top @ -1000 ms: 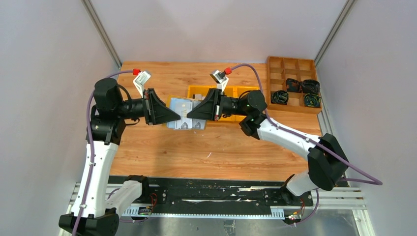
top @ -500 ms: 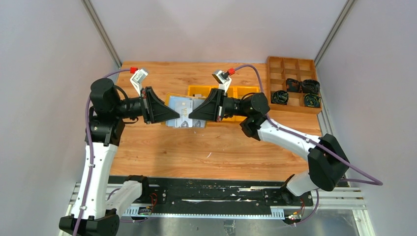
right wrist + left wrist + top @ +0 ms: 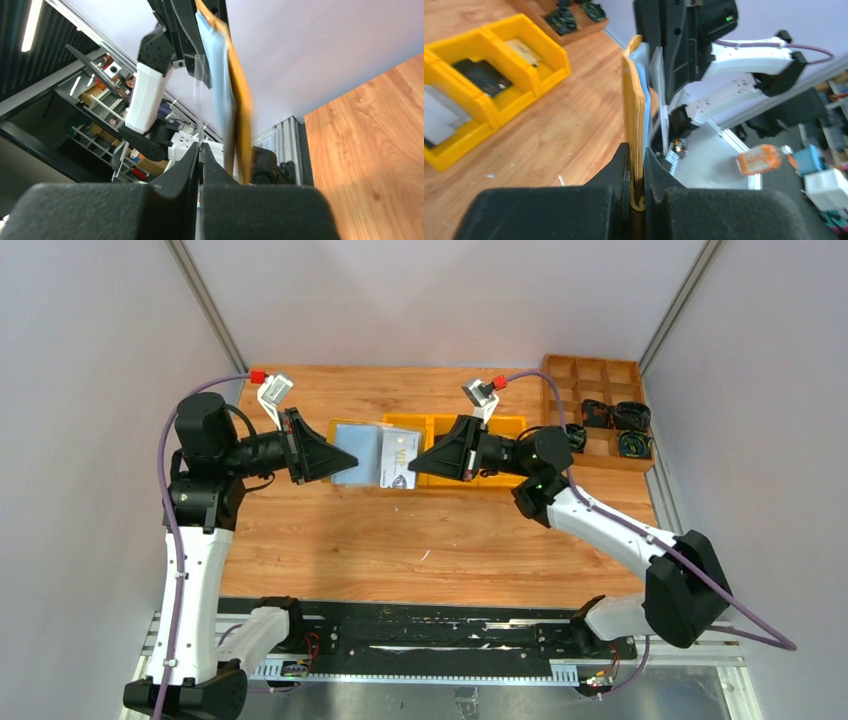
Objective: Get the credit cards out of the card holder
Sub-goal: Remove the credit card from the card holder, then place the credit card in the storage box.
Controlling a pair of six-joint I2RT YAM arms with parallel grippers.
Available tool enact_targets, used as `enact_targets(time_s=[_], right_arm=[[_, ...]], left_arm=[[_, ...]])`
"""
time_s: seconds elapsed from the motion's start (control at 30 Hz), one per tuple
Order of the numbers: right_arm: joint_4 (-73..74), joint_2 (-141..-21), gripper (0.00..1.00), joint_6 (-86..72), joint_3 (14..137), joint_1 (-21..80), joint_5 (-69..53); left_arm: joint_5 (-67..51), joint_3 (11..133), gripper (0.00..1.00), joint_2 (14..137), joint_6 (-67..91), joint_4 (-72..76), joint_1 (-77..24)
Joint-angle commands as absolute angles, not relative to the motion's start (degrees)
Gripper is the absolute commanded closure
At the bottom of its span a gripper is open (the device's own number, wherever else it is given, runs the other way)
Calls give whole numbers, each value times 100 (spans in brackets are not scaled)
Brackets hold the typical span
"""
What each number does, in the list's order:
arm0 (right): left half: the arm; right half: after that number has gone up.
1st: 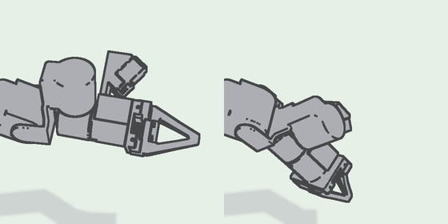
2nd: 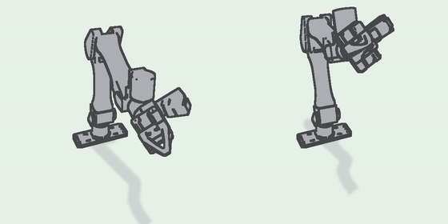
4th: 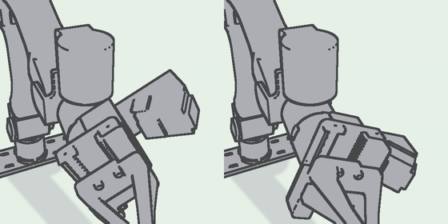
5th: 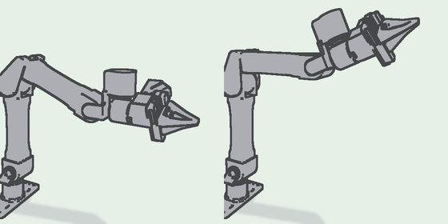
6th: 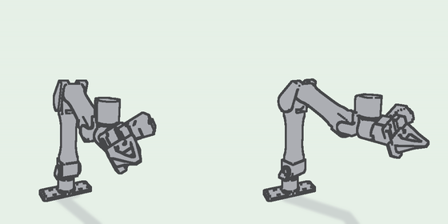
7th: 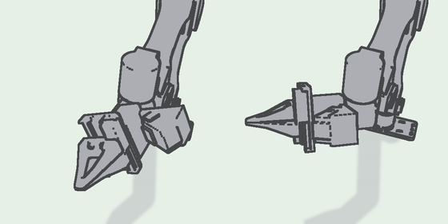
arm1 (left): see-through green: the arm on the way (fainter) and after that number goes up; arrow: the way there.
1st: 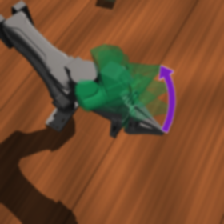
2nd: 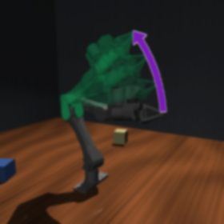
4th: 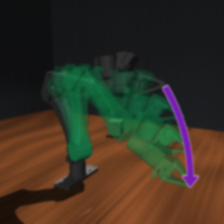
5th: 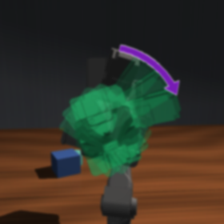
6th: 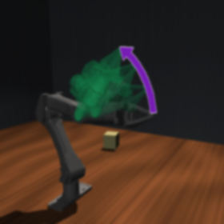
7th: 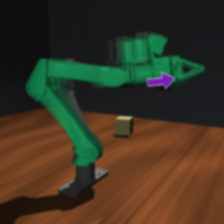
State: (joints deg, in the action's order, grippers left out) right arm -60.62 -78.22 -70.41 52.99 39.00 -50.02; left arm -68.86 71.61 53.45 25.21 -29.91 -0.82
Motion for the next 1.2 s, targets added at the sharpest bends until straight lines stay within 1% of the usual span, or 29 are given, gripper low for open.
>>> enact_targets(time_s=[0.0, 0.1, 0.13, 0.2, 0.27, 0.4, 0.53, 0.73, 0.9, 1.07, 1.13, 1.17], right_arm=[[-5256, -7416, 100, -6609, 5111, 3358, -5330], [-3853, -7202, 100, -5785, 5145, 2813, -5123], [-2981, -7186, 100, -5391, 5302, 2659, -4962], [-1832, -7335, 100, -4524, 5620, 2603, -4455], [-1298, -7694, 100, -4081, 5890, 2610, -4058], [-1077, -8821, 100, -3900, 6446, 2675, -3571], [-671, -10039, 100, -3832, 7391, 2872, -3237], [-73, -11538, 100, -3836, 8832, 3190, -2634], [517, -12374, 100, -3779, 9724, 3481, -2113], [740, -12825, 100, -3772, 10248, 3606, -1789], [787, -12953, 96, -3752, 10428, 3616, -1777], [844, -13014, 93, -3722, 10535, 3623, -1751]], left_arm=[[-5831, 7734, 100, 5444, 895, -4374, -18], [-4974, 7914, 100, 5483, 338, -4857, -18], [-4823, 7930, 100, 5480, 220, -4937, -18], [-4776, 7954, 100, 5463, 30, -5063, -18], [-5013, 7923, 100, 5399, 9, -5085, -18], [-5466, 7903, 100, 5294, 10, -5093, -18], [-5749, 7961, 100, 5208, 24, -5103, -18], [-5906, 7948, 100, 5142, 49, -5101, -18], [-6029, 7899, 100, 5169, 45, -5105, -18], [-6209, 7967, 100, 5222, 79, -5101, -18], [-6218, 7991, 100, 5214, 44, -5101, -18], [-6210, 8005, 100, 5208, 30, -5101, -18]])
